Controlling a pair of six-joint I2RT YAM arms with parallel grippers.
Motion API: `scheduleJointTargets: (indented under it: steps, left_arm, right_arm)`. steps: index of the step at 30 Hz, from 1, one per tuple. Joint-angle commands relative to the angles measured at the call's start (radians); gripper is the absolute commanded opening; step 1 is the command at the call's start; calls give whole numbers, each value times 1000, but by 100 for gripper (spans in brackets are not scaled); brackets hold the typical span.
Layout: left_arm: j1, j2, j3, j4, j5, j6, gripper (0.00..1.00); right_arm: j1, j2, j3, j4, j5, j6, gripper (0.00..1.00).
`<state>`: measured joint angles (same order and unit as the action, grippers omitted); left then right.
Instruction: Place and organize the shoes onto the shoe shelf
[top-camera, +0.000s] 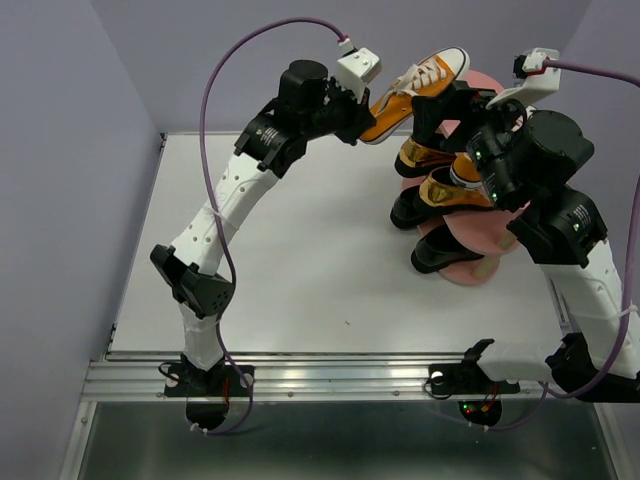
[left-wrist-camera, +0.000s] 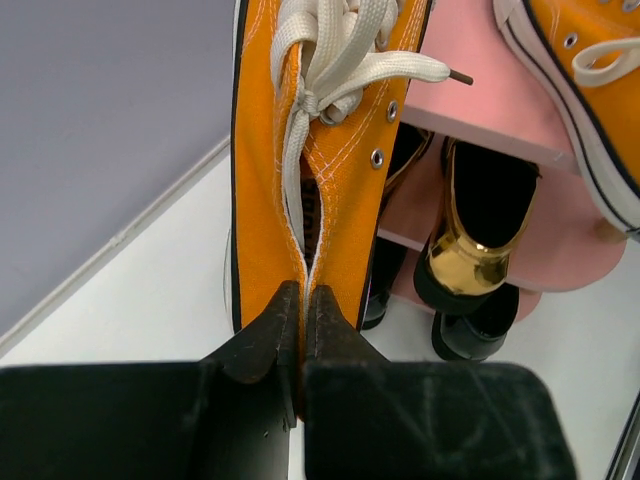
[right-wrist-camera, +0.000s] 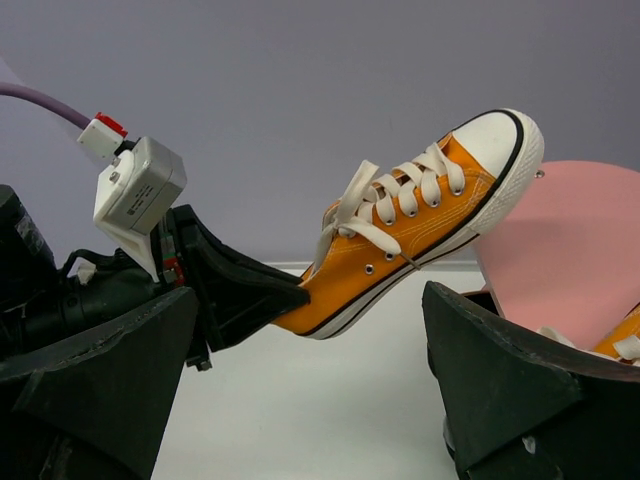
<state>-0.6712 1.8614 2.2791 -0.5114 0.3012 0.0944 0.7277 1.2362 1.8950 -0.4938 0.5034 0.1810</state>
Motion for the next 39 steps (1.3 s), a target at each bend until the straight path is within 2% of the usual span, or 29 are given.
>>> scheduleJointTargets:
  steps: [1,14,39]
  left_arm:
    - [-21,4,117,218,64,-25,0]
    - [-36,163,229,376,162,-159,0]
    - [-57,217,226,452,213,-252,0]
  right_arm:
    - [1,-27,7,46,-6,12,100]
    - [1,-40,-5,38,-14,25,100]
    - [1,-37,3,21,-49,54,100]
